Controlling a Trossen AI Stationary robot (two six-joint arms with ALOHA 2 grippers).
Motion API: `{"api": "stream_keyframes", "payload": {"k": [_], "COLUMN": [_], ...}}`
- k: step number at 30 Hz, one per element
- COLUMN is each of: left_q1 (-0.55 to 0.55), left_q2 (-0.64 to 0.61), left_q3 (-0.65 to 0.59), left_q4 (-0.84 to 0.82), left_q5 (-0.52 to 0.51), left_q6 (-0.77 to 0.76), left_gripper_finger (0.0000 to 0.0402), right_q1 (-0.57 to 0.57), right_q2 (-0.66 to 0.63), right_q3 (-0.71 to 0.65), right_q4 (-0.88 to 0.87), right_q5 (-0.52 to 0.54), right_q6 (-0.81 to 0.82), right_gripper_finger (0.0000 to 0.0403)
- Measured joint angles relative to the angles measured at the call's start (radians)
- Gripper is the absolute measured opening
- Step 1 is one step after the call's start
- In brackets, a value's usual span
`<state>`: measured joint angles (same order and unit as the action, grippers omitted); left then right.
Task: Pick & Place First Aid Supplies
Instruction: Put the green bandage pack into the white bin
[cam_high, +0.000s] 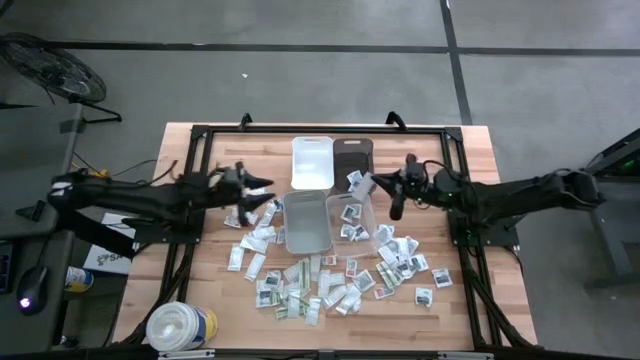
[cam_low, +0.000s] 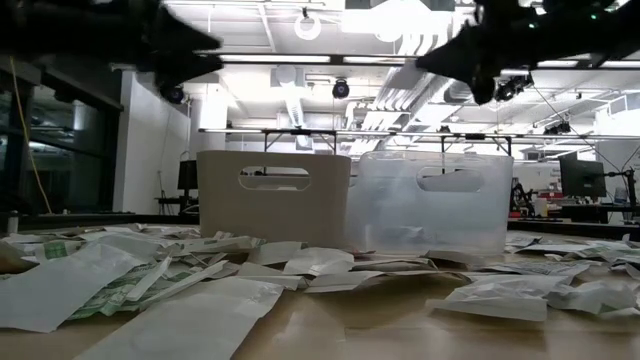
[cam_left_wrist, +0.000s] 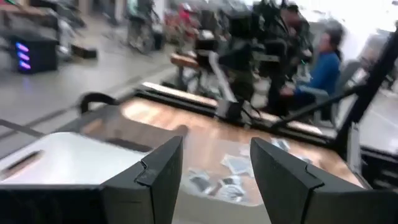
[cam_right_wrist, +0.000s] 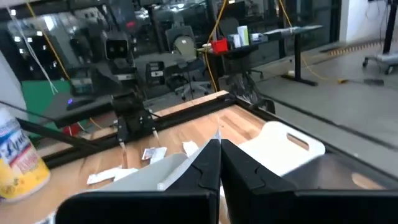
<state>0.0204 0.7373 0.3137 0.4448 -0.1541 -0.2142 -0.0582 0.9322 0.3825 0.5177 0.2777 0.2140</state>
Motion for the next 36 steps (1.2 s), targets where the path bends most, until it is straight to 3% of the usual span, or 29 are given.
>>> {"api": "stream_keyframes", "payload": {"k": [3,8,13,18,31,36], "left_q1": [0.022,0.122,0.200,0.230,0.228,0.229], "left_q2": [0.176,0.420,0.582,0.688,0.823,0.822], "left_q3": [0.143,0.350,0.485,0.588,0.733,0.734], "left_q4": [-0.002,-0.012,-0.023,-0.022,-0.030,-0.061], "left_q5": [0.070,0.273,0.438,0.536,0.551,0.530], "left_q6": [0.016,0.030,0.022,0.014,-0.024,-0.035], "left_gripper_finger": [0.0189,0.0189,0.0188,0.0188,0.0185,0.0126], "right_q1": [-0.003,-0.019,-0.027,-0.027,-0.027,-0.027], "right_q2": [0.061,0.135,0.171,0.195,0.244,0.243], "right_q3": [0.071,0.233,0.396,0.500,0.559,0.560], "right_q4": [-0.027,-0.161,-0.386,-0.484,-0.493,-0.492], "right_q5": [-0.021,-0.077,-0.080,-0.097,-0.131,-0.119], "right_q6": [-0.074,-0.197,-0.287,-0.376,-0.442,-0.442], "right_gripper_finger": [0.0000,0.0000,0.0000,0.0000,0.0000,0.0000]}}
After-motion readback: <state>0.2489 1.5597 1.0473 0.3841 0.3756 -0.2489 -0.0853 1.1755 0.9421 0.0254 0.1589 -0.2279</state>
